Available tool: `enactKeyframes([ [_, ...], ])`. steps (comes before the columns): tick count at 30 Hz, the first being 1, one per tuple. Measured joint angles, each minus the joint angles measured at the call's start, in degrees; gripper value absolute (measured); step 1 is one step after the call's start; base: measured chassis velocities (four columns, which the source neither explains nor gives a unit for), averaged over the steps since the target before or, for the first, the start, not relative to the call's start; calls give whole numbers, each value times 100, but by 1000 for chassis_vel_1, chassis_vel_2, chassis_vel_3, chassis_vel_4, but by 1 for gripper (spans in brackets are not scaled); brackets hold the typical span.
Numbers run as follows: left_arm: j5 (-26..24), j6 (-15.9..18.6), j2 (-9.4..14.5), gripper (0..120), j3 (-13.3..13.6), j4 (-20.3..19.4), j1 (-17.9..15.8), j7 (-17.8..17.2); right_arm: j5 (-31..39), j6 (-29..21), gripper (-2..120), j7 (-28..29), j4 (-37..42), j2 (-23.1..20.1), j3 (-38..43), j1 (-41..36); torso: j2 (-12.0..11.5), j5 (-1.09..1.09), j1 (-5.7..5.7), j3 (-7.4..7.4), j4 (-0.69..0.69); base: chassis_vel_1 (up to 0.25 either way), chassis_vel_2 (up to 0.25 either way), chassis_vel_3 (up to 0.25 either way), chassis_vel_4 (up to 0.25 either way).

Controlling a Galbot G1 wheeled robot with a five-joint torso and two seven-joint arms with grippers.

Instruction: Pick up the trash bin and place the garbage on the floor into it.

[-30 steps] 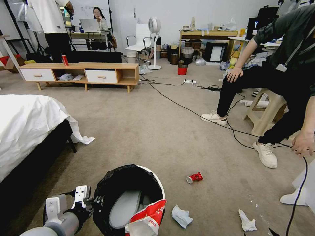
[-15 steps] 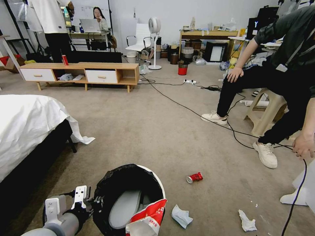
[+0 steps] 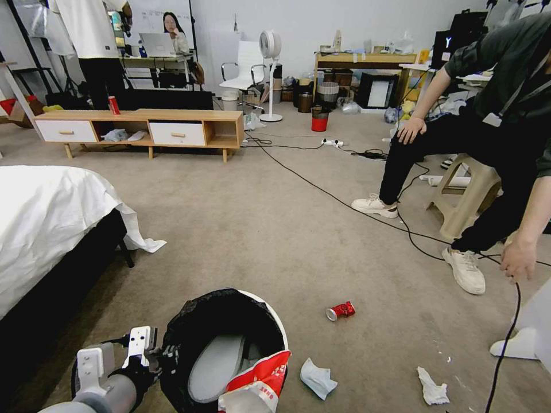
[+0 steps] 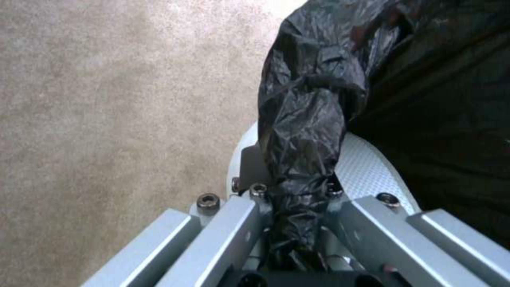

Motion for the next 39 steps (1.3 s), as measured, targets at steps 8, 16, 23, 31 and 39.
enactKeyframes([
  [8,114,8,-45,1,-17,-66,87,-23,-546,494,100,-247,-146,-707,-190,213,0,0,0,0,1,0,0,0,0],
  [16,179,33,-76,1,-30,-126,126,-72,-1039,775,100,-957,-327,-953,-576,769,0,1,0,0,0,0,0,0,0],
  [23,179,50,-66,1,-13,-130,97,-91,-1147,1101,100,-1519,-483,-1055,-735,1003,0,1,0,0,0,0,0,0,0],
  [31,171,66,-76,1,34,-89,21,-120,-1726,1638,100,-2140,-743,-1305,-876,1241,0,1,0,0,0,0,0,0,0],
  [39,163,69,-89,1,24,-85,1,-129,-2147,1997,100,-2296,-1004,-1304,-1069,1595,0,1,0,0,1,0,0,0,0],
])
